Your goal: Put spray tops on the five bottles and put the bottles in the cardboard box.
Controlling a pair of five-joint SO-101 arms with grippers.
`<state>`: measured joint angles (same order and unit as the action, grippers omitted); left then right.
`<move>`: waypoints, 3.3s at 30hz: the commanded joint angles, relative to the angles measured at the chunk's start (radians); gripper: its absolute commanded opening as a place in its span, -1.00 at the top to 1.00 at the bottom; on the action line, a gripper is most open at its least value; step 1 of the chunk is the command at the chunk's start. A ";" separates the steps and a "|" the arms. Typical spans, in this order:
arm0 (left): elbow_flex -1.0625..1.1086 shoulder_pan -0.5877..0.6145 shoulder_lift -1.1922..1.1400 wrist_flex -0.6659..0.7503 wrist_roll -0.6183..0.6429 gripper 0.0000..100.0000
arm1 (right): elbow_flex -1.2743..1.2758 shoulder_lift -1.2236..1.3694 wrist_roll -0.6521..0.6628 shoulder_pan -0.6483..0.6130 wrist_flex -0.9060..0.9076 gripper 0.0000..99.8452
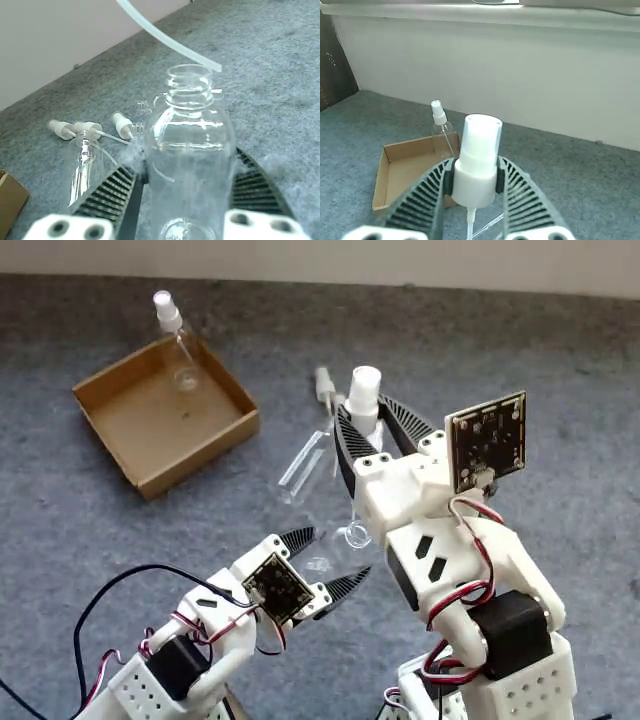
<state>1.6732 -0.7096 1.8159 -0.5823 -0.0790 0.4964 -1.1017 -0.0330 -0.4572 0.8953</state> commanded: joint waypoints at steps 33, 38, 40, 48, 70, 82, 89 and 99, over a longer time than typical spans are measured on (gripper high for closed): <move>0.021 0.050 0.010 0.023 0.207 0.78 | -0.022 -0.177 -0.066 -0.012 -0.119 0.98; 0.021 -0.019 0.010 0.020 0.207 0.78 | -0.022 -0.176 -0.121 -0.007 -0.120 0.98; 0.021 -0.018 0.010 0.021 0.207 0.78 | -0.021 -0.176 -0.121 -0.005 -0.119 0.98; 0.019 -0.018 0.010 0.026 0.207 0.78 | 0.087 -0.183 -0.121 -0.005 -0.120 0.98; 0.016 -0.002 0.010 0.028 0.207 0.78 | 0.242 -0.185 -0.127 0.071 -0.196 0.98; -0.015 0.108 0.010 0.061 0.207 0.78 | 0.424 -0.381 -0.118 -0.019 -0.193 0.97; -0.015 0.108 0.010 0.061 0.207 0.78 | 0.539 -0.450 -0.044 -0.081 -0.163 0.97; -0.015 0.110 0.010 0.061 0.207 0.78 | 0.549 -0.452 -0.043 -0.094 -0.033 0.83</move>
<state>1.6732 -0.6145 1.8159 -0.5485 0.1158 1.0472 -1.5497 -0.0898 -0.5386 0.8186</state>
